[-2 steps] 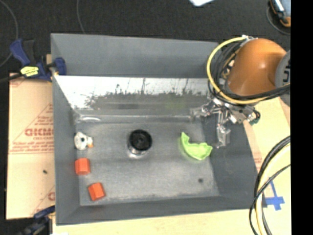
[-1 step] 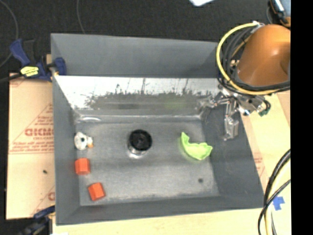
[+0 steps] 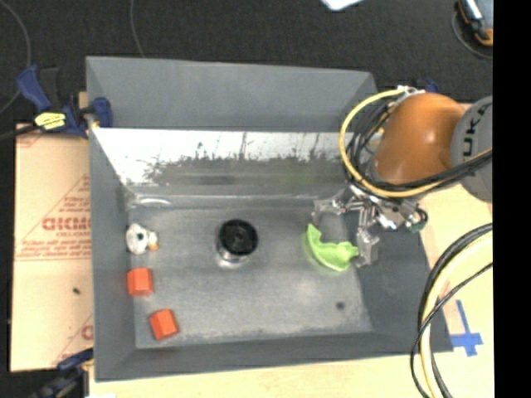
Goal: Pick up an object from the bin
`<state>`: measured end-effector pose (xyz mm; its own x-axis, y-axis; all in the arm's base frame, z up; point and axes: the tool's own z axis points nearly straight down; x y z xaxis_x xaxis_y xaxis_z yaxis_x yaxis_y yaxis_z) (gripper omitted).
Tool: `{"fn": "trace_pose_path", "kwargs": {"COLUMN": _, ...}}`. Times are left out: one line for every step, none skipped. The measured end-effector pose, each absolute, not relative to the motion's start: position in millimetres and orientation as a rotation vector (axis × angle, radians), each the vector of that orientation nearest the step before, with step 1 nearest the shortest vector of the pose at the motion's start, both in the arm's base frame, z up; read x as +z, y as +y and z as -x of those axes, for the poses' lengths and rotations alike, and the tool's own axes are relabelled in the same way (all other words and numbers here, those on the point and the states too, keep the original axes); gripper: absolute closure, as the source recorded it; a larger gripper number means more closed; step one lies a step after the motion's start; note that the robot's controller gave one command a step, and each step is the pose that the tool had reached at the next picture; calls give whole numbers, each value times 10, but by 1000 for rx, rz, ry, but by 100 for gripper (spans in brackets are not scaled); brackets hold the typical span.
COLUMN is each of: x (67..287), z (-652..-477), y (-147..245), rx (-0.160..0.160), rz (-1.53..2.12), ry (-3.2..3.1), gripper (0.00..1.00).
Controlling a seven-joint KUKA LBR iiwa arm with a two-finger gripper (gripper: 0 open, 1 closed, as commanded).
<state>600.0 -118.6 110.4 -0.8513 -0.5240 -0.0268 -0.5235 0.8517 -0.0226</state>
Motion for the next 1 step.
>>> {"fn": "trace_pose_path", "kwargs": {"x": 825, "z": -6018, "y": -1067, "rx": -26, "rz": 850, "ry": 2989, "gripper": 0}}
